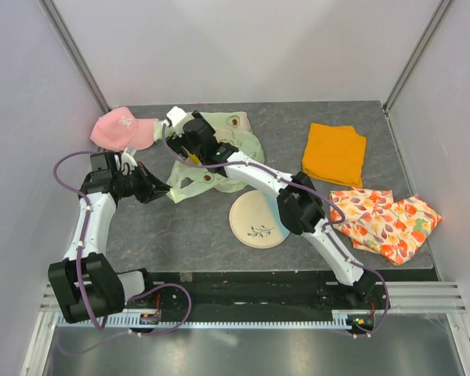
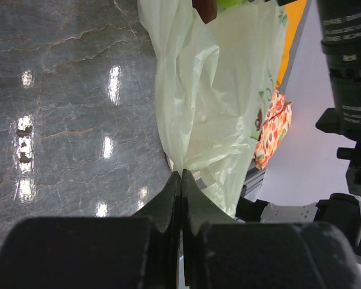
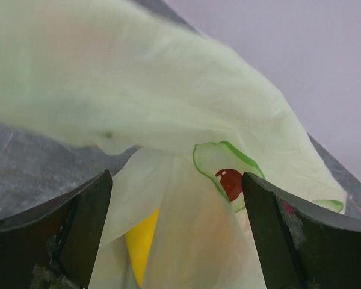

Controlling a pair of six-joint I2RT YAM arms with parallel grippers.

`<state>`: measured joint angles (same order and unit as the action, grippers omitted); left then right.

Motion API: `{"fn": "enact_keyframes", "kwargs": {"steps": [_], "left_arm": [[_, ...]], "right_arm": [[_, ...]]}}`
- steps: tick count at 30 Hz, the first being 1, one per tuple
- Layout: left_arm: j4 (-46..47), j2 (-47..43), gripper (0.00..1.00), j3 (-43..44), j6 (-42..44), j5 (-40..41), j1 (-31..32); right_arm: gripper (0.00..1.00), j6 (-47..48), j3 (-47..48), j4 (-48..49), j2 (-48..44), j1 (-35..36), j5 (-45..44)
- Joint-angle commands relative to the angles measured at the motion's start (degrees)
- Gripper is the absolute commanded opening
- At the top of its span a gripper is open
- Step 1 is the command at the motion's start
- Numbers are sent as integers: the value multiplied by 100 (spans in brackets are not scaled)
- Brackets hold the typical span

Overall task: Take the fake fruits out of the plastic bag
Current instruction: Adjust the plastic bag at the center of the board.

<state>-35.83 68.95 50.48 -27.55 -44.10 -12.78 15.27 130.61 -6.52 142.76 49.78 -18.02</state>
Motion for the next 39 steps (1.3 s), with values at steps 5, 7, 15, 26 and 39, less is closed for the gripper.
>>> {"fn": "enact_keyframes", "kwargs": {"steps": [5,7,15,26,39], "left_arm": [[252,-110,2,23,83,-11,-23],[270,-83,2,32,83,-46,-32],[463,-4,2,199,4,-81,-32],[498,75,2,225,-40,-126,-32],[253,1277,2,1805,294,498,248]], "right_arm": [[98,-182,238,4,-661,-82,-70],[98,-191,-68,-251,-942,-91,9],[97,-297,-1354,-622,-1769,-109,607],[98,-244,-817,-798,-1163,49,592],[14,214,324,432,-275,-766,-1151]]}}
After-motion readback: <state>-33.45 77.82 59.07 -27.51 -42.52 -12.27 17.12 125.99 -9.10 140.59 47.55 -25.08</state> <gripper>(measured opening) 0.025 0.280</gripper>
